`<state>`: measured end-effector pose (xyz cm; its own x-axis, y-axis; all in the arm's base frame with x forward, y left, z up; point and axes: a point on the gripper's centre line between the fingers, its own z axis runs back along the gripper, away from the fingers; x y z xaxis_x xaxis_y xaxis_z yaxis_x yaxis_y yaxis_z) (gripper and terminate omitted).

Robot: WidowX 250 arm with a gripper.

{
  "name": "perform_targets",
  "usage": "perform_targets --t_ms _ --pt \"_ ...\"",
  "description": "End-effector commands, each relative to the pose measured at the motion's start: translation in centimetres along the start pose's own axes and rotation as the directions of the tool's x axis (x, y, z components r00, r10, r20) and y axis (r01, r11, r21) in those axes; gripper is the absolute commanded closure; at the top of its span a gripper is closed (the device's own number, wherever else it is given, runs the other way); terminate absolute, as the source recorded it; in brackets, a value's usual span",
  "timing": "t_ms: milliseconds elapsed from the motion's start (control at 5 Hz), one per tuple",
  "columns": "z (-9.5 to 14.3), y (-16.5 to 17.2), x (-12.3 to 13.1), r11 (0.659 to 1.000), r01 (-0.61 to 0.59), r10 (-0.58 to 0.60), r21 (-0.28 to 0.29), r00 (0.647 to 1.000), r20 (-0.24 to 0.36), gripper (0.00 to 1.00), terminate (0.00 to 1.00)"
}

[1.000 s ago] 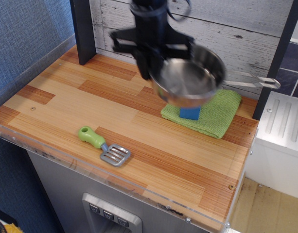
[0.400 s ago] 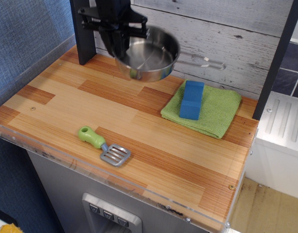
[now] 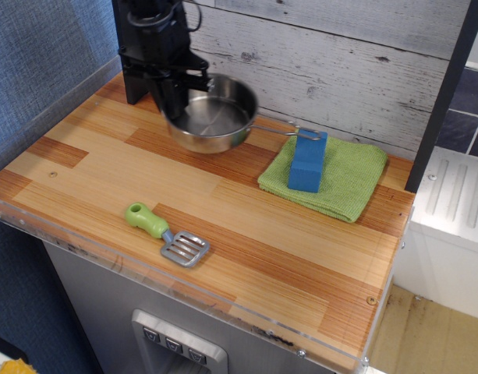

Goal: Move the pan to the back edge of the table

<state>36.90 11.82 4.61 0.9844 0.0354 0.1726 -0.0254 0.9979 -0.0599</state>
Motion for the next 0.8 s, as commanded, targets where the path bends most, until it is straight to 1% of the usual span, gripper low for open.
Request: perform_targets --t_ms 0,200,400,600 --pt "-0.3 3.8 1.5 1.000 -0.012 0.011 0.026 1.000 0.022 1.00 0.00" --pt "-1.2 3.7 1.1 0.999 0.004 -0.005 0.040 1.000 0.017 1.00 0.00" --pt "-2.0 2.8 0.6 0.998 0.038 -0.039 0.053 0.999 0.014 1.00 0.00" --pt "-2.1 2.2 0.6 0.995 0.034 -0.034 0.091 0.999 0.000 0.00 0.00"
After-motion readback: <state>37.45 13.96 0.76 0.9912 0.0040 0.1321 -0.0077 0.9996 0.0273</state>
